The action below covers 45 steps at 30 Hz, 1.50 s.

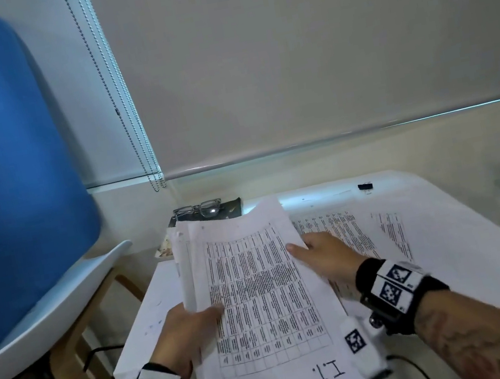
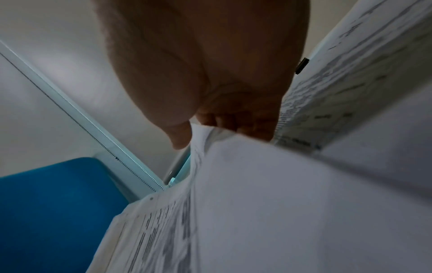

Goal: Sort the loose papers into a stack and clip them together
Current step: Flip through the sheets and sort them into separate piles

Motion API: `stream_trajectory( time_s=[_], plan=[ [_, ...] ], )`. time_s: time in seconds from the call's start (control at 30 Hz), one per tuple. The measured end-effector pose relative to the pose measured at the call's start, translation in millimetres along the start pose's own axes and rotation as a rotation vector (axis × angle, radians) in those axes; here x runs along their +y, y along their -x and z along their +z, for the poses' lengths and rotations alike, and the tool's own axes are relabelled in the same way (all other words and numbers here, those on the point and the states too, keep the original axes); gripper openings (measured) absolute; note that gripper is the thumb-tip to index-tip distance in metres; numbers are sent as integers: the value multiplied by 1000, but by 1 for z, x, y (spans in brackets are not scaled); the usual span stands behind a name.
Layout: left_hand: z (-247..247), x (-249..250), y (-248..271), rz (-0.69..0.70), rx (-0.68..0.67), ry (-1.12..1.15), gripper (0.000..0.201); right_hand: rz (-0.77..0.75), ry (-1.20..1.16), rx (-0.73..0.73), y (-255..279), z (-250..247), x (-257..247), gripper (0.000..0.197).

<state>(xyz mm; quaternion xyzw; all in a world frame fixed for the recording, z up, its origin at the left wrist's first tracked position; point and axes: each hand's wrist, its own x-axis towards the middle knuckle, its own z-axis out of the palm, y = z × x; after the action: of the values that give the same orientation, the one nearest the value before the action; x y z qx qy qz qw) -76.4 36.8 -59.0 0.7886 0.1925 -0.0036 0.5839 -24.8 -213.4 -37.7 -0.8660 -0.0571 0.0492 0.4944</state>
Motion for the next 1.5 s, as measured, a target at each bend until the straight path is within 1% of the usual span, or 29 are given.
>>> stream_trajectory(
  time_s=[0.03, 0.1, 0.17, 0.2, 0.27, 0.33, 0.4, 0.43, 0.47, 0.53, 0.57, 0.67, 0.7, 0.73, 0.77, 0.8, 0.83, 0.9, 0.97, 1.03, 1.07, 1.1, 1.2, 1.27, 1.33, 1.4, 1.43, 1.5],
  plan=[
    [2, 1, 3, 0, 28, -49, 20, 17, 4, 20, -2, -6, 1, 32],
    [3, 0, 3, -1, 60, -79, 14, 107, 26, 131, -8, -29, 7, 36],
    [3, -1, 1, 4, 48, -48, 12, 225, 130, 278, -17, -61, 26, 50],
    [4, -2, -1, 6, 41, -37, 14, 291, 171, 323, -21, -76, 37, 59],
    [3, -2, -2, 1, 33, -32, 18, 438, 247, 316, -27, -99, 58, 81],
    [2, -4, -4, 0, 24, -29, 20, 531, 333, 241, -28, -107, 68, 104],
    [2, -5, -5, -3, 16, -29, 21, 534, 427, 201, -28, -103, 71, 116],
    [3, -5, -5, -7, 14, -32, 22, 526, 462, 183, -27, -99, 70, 117],
    [3, -5, -5, -10, 14, -31, 23, 517, 485, 169, -27, -94, 69, 113],
    [3, -5, -4, -11, 20, -23, 24, 499, 521, 157, -27, -88, 66, 93],
    [3, -4, -3, -12, 24, -20, 25, 495, 517, 152, -27, -87, 63, 83],
    [5, -2, 1, -2, 41, -18, 26, 463, 443, 199, -25, -91, 56, 61],
    [5, -1, 3, -3, 42, -18, 25, 433, 420, 232, -24, -93, 55, 45],
    [5, 0, 4, 6, 37, -16, 23, 390, 408, 268, -23, -95, 54, 22],
    [5, 1, 6, 10, 33, -14, 22, 352, 389, 308, -22, -99, 54, 14],
    [5, 1, 5, 21, 30, -1, 21, 316, 367, 347, -22, -103, 56, 23],
    [6, 2, 6, 26, 30, 6, 21, 277, 338, 388, -21, -107, 53, 24],
    [6, 5, 10, 28, 29, 29, 18, 175, 279, 471, -13, -117, 40, 17],
    [5, 5, 7, 12, 17, 69, 15, 37, 184, 571, -2, -133, 20, 11],
    [5, 4, 4, -7, 18, 92, 20, -72, 79, 675, 9, -151, -1, 9],
    [5, 2, 1, -21, 19, 102, 24, -107, 2, 710, 13, -159, -9, 9],
    [4, -1, -2, -39, 28, 106, 28, -122, -95, 713, 15, -166, -17, 11],
    [5, -4, -7, -60, 25, 112, 29, -123, -328, 620, 19, -172, -30, 16],
    [5, -5, -9, -66, 24, 105, 28, -116, -369, 567, 17, -162, -32, 20],
    [5, -4, -8, -76, 37, 79, 26, -93, -332, 524, 14, -140, -27, 18],
    [4, -5, -8, -83, 53, 84, 30, -71, -265, 473, 12, -112, -14, 12],
    [3, -5, -8, -87, 25, 128, 35, -62, -221, 438, 11, -96, -7, 9],
    [0, -5, -10, -106, -59, 288, 43, -46, -141, 354, 14, -64, 0, 5]
  ],
)
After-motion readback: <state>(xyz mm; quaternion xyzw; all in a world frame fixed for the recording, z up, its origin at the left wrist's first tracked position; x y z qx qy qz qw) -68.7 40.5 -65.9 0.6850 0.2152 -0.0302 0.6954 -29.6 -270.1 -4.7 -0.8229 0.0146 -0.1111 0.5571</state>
